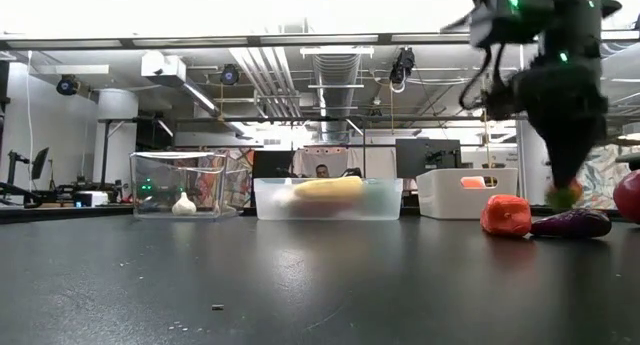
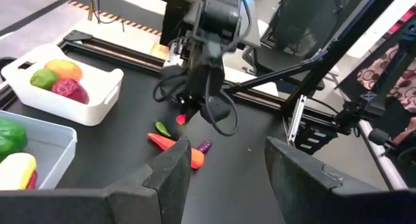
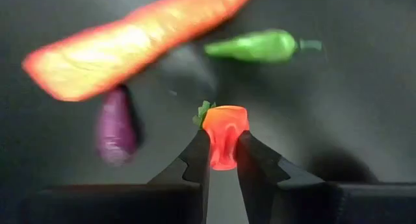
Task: Sort produce into baskets
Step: Put the pink persimmon into the white bin
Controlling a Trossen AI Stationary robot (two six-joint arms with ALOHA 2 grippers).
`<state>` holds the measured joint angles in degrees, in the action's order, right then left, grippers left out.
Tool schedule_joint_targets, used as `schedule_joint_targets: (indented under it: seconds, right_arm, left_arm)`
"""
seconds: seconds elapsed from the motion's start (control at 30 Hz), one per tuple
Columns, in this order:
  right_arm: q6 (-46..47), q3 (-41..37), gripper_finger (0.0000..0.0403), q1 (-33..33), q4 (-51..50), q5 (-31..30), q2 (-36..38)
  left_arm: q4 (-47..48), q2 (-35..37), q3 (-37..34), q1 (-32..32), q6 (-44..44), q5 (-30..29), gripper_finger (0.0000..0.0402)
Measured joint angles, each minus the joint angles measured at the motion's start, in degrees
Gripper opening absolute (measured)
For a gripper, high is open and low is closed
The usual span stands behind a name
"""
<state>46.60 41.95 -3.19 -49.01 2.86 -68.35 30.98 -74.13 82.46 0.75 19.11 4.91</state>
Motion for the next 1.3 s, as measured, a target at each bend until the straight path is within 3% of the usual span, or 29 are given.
schedule_joint_targets:
  seconds: [0.3, 0.63, 0.93, 1.13, 1.3]
  right_arm:
    - [-7.7, 14.1, 0.0050, 7.4, -1.5, -2.2, 0.3]
    - [-22.5, 26.5, 0.0050, 27.6, -0.3, -3.0, 0.1]
    - [-21.5, 20.7, 0.0050, 47.8, -2.4, -3.0, -0.9]
    - [-20.6, 14.7, 0.0053, 51.7, 1.3, -2.9, -3.3]
    - [-20.5, 13.7, 0.0086, 51.8, 3.5, -3.1, -4.9]
  left_arm:
    - [0.6, 0.0, 0.0, -2.5, 2.1, 0.0, 0.0178]
    - [0.8, 0.0, 0.0, -5.6, 4.7, 0.0, 0.0178]
    - [0.9, 0.0, 0.0, -7.8, 6.3, -2.5, 0.0178]
    - [0.9, 0.0, 0.0, -7.8, 6.1, -3.6, 0.0178]
    - [1.3, 0.0, 0.0, -7.8, 6.1, -4.5, 0.0178]
